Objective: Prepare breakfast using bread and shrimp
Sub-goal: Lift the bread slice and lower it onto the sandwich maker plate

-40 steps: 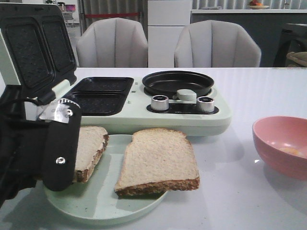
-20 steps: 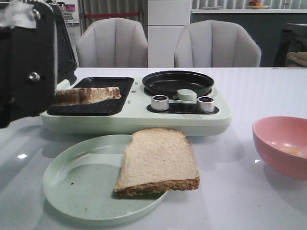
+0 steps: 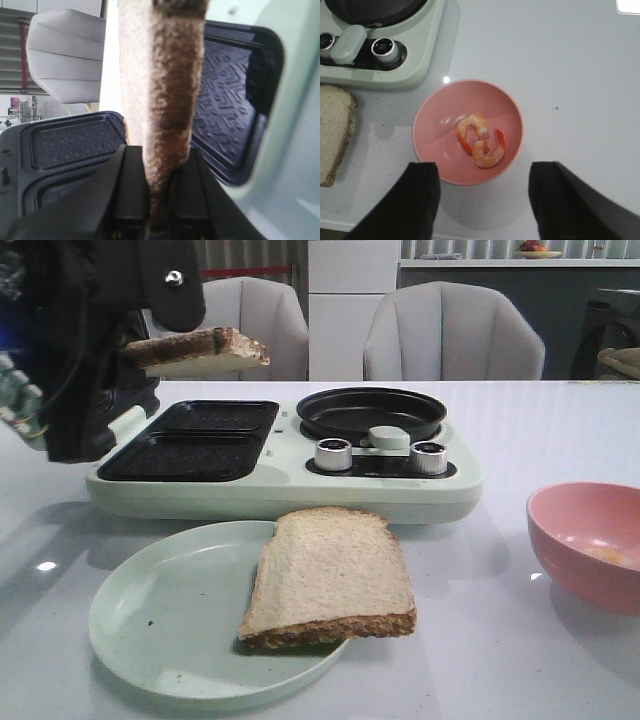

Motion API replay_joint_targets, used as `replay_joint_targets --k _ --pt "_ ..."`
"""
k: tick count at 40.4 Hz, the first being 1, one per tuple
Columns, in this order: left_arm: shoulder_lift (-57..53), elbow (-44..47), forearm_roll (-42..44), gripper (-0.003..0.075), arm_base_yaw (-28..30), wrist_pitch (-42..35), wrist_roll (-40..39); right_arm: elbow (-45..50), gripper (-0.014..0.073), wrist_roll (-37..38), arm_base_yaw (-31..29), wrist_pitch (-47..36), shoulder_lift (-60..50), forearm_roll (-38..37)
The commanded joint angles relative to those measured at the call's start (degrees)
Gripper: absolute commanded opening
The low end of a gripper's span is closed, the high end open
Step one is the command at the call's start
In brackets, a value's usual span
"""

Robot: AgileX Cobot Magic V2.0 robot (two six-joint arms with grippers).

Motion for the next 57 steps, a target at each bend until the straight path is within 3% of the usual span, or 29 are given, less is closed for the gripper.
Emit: replay_joint_targets --k 1,10,23,36,41,48,50,57 --pt "2.73 -6.63 2.54 0.0099 3.03 -0.51 -0.78 -1.81 0.0507 -0.58 0.14 -3.29 0.07 -0.15" --pt "13.36 -18.60 2.54 0.0099 8.68 -4.77 -0.37 -1.81 0.0507 -0.58 0.14 -3.29 0.07 -0.15" --pt "25.48 -33.25 2.64 0.0099 12.72 -5.26 -0.29 -1.81 0.0507 -0.58 0.14 -3.29 0.07 -0.15" --pt "30.10 -36.93 2.64 0.0104 15.56 -7.36 -0.24 -1.81 0.0507 -0.58 0.14 -3.30 0.07 -0.15" --pt "30.92 -36.93 2.64 0.0187 15.69 -7.59 -0.24 -1.81 0.0507 -0.58 0.14 -3.37 0.07 -0.15" --pt "31.17 -36.93 2.64 0.0449 15.69 -7.35 -0.24 -1.81 0.0507 -0.58 0.14 -3.32 0.07 -0.15" --pt "31.17 -36.93 2.64 0.0492 15.69 -7.20 -0.24 -1.81 0.0507 -0.58 0.14 -3.32 0.07 -0.15" --pt "30.55 -36.65 2.64 0.0498 15.58 -6.02 -0.24 -1.81 0.0507 -0.58 0.14 -3.32 0.07 -0.15"
